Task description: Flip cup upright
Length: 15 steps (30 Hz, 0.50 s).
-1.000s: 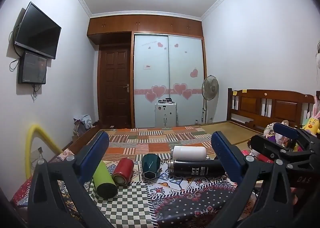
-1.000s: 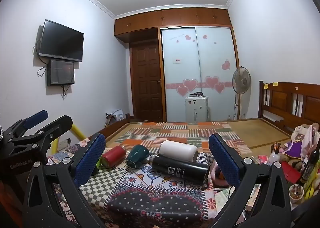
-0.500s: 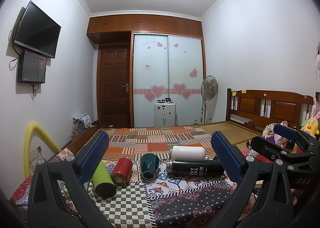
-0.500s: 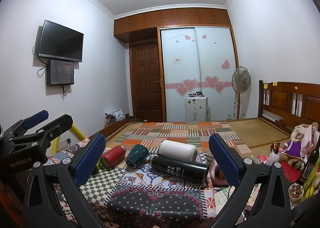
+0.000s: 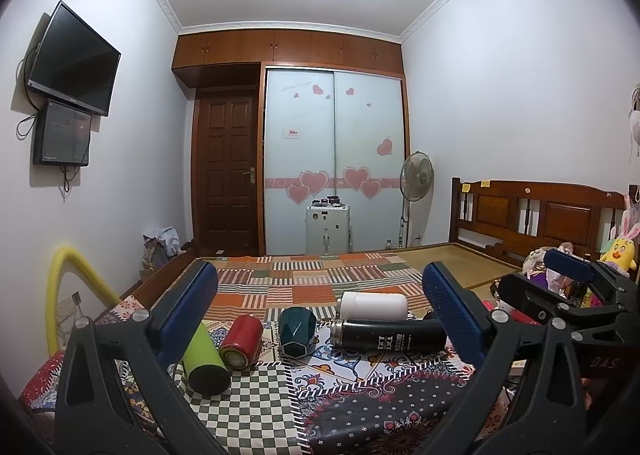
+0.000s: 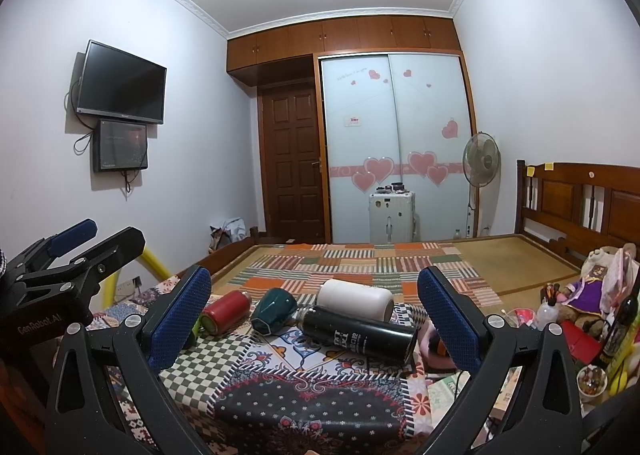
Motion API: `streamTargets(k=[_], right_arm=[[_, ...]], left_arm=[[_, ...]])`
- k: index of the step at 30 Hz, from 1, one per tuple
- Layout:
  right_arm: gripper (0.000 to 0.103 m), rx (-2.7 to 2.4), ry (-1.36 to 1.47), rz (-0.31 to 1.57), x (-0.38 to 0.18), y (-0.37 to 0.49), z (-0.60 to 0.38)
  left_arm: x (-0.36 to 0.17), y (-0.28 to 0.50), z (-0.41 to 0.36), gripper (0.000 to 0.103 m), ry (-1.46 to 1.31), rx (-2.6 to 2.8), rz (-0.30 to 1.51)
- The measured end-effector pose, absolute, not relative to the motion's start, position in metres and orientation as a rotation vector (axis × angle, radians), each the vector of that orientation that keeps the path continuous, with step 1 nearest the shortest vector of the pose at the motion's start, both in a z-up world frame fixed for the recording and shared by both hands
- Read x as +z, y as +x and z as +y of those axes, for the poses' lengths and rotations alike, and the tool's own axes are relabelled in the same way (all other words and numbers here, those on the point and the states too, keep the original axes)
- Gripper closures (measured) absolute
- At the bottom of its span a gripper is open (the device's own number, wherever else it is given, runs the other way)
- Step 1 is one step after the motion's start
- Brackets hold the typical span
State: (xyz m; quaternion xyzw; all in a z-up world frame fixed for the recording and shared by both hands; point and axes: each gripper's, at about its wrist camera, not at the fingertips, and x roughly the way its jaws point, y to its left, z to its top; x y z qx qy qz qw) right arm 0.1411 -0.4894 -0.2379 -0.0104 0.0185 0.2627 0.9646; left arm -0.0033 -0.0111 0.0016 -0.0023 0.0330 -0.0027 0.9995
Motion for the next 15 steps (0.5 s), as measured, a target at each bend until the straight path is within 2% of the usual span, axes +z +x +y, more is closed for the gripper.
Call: streamTargets(k=[15], right_arm=[[0.0, 0.53, -0.022, 0.035, -0.2372, 0.1413, -0.4917]], left_arm=[[0.0006, -0.0027, -0.0125, 0.0, -0.005, -0.013, 0.065]])
